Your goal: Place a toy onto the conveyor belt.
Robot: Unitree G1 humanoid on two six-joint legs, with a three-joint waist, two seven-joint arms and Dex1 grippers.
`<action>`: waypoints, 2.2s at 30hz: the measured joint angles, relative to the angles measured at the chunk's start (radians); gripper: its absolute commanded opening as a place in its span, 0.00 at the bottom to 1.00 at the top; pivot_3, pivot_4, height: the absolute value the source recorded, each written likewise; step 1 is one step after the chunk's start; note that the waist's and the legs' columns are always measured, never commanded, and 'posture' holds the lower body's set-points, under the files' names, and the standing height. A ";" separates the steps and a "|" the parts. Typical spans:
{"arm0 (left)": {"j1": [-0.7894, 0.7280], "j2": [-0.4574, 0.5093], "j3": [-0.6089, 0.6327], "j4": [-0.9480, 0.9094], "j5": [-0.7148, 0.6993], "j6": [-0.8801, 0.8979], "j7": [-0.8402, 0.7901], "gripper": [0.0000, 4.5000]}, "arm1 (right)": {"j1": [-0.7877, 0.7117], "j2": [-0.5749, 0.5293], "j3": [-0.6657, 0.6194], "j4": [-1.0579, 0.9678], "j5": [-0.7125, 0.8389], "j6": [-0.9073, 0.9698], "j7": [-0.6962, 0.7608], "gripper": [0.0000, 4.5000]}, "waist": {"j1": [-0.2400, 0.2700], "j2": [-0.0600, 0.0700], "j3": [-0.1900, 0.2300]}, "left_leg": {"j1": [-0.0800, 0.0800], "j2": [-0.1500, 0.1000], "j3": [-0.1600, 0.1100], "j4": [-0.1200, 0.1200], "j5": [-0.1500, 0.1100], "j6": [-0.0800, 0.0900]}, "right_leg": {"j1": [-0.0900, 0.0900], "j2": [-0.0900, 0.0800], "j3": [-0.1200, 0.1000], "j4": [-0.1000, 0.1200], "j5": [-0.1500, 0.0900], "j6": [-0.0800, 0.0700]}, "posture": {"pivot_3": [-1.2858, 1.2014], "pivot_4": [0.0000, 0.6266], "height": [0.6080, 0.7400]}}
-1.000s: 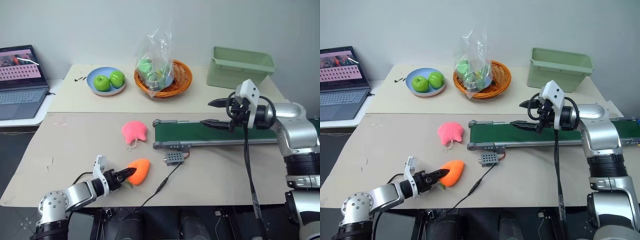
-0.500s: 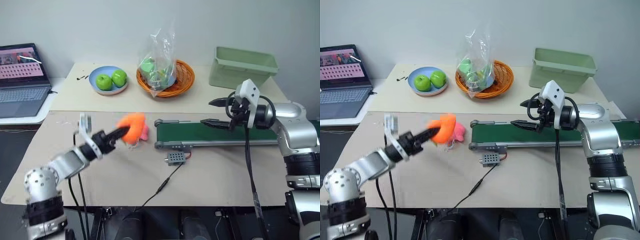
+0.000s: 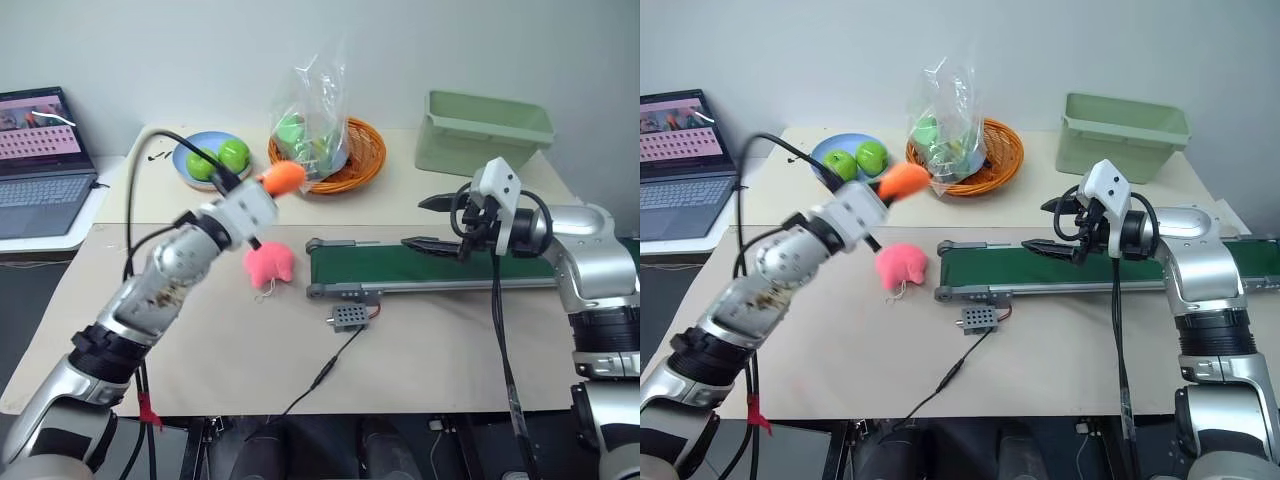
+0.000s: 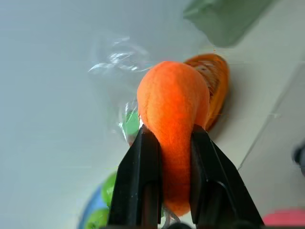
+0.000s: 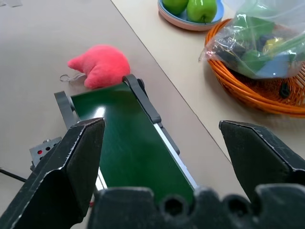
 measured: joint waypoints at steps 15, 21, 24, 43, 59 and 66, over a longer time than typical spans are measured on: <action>-0.200 -0.218 -0.154 0.545 0.522 -0.471 0.167 0.15 | 0.081 -0.025 -0.045 -0.105 0.031 0.046 -0.050 1.00 | 0.016 0.000 0.000 | -0.001 0.000 0.000 0.003 -0.001 0.001 | 0.000 -0.001 -0.001 0.003 0.000 0.002 | 0.52 0.24 1.00; -0.268 -0.280 -0.162 0.688 0.573 -0.531 0.192 0.15 | 0.102 -0.037 -0.048 -0.131 0.038 0.051 -0.061 1.00 | 0.015 0.000 0.000 | -0.001 0.000 0.000 0.003 -0.001 0.001 | 0.000 -0.001 -0.001 0.003 0.000 0.002 | 0.52 0.24 1.00; -0.272 -0.293 -0.163 0.714 0.573 -0.555 0.190 0.15 | 0.115 -0.043 -0.050 -0.141 0.039 0.060 -0.066 1.00 | 0.015 0.000 0.000 | -0.001 0.000 0.000 0.003 -0.001 0.001 | 0.000 -0.001 -0.001 0.003 0.000 0.002 | 0.52 0.24 1.00; -0.198 -0.333 -0.046 0.559 0.251 -0.565 -0.096 0.98 | 0.105 -0.048 -0.044 -0.131 0.039 0.068 -0.048 1.00 | 0.013 0.000 0.000 | -0.002 0.000 -0.001 0.005 -0.001 0.001 | 0.000 -0.001 -0.001 0.004 0.001 0.002 | 0.52 0.24 1.00; 0.039 -0.263 0.459 0.015 -0.761 0.517 -0.618 0.98 | 0.000 -0.046 0.002 -0.067 0.036 0.055 0.006 1.00 | -0.032 0.000 0.000 | 0.001 0.000 -0.003 0.006 -0.001 0.002 | 0.001 0.000 0.000 0.006 0.000 0.003 | 0.52 0.24 1.00; 0.176 -0.194 0.544 -0.147 -0.840 0.648 -0.619 0.98 | -0.081 -0.044 0.028 0.006 0.037 0.018 0.073 1.00 | -0.023 0.000 0.000 | 0.001 0.000 -0.003 0.006 -0.001 0.002 | 0.001 0.000 0.000 0.005 0.000 0.003 | 0.52 0.24 1.00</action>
